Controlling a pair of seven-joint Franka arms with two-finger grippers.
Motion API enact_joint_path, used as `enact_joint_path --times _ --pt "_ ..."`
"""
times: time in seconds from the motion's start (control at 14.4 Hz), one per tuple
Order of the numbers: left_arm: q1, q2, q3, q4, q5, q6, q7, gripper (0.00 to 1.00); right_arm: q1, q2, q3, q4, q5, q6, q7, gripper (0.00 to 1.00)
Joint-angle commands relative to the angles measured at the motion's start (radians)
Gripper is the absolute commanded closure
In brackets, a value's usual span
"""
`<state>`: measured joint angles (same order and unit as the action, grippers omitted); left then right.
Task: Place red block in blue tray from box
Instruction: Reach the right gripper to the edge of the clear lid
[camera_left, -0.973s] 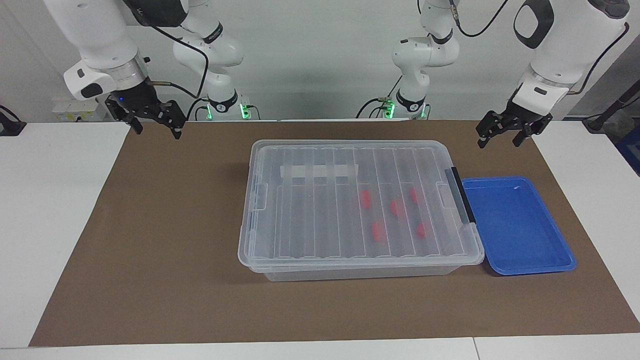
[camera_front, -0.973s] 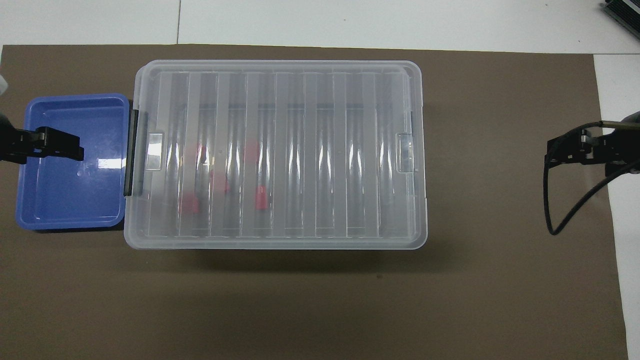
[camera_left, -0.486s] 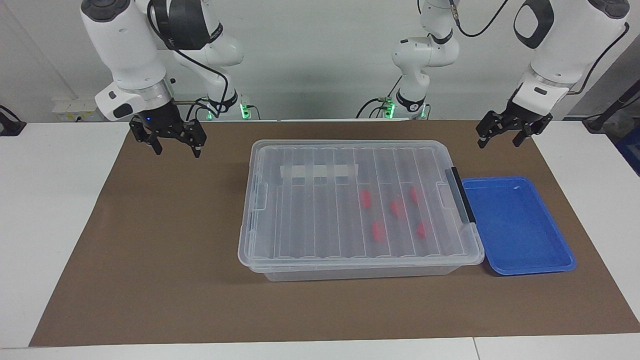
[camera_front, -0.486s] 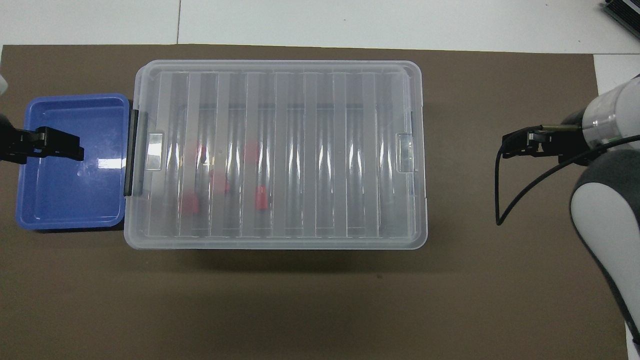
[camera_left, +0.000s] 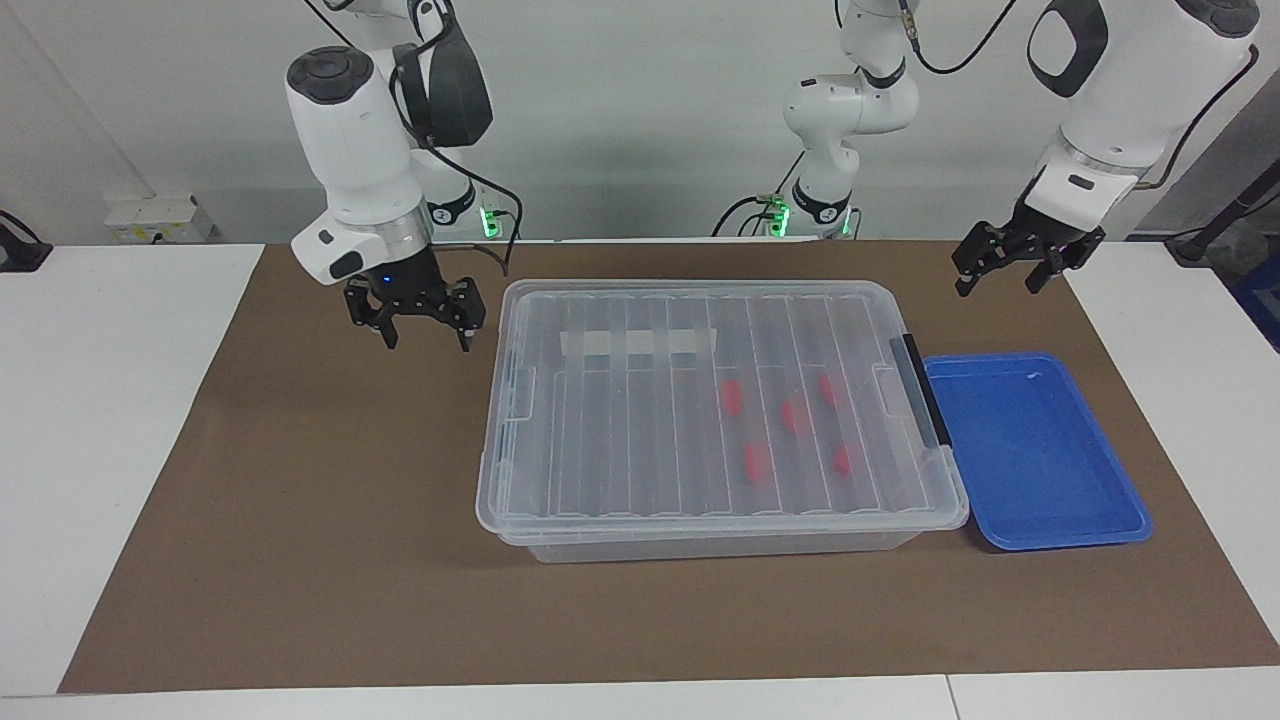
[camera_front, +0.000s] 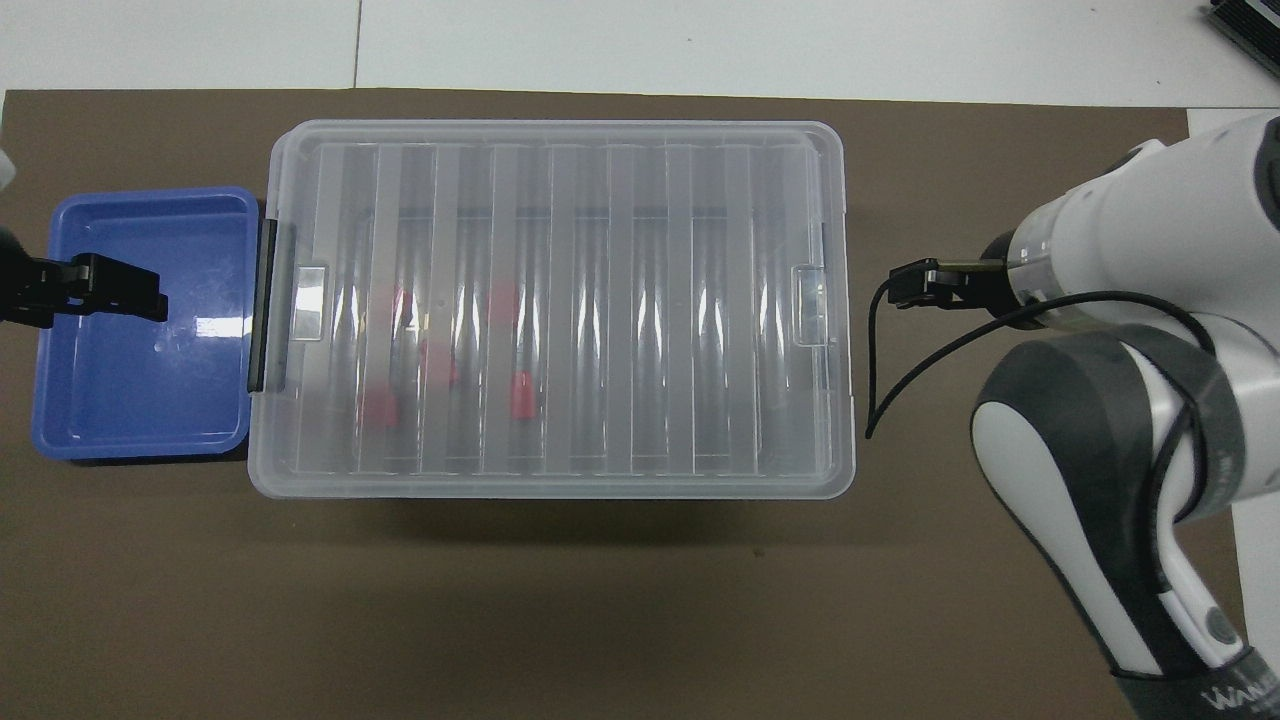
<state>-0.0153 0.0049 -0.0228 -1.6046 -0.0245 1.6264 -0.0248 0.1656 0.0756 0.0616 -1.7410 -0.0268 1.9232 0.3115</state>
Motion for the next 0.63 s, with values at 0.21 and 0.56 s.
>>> enact_joint_path --times 0.21,0.56 --pt "0.003 -0.022 0.001 -0.029 -0.011 0.015 0.0 0.0 0.069 0.068 0.004 -0.012 -0.002 0.106 0.125 0.0" --pt "0.003 -0.022 0.001 -0.029 -0.009 0.015 0.0 0.0 0.074 0.079 0.003 -0.046 -0.015 0.122 0.155 0.03"
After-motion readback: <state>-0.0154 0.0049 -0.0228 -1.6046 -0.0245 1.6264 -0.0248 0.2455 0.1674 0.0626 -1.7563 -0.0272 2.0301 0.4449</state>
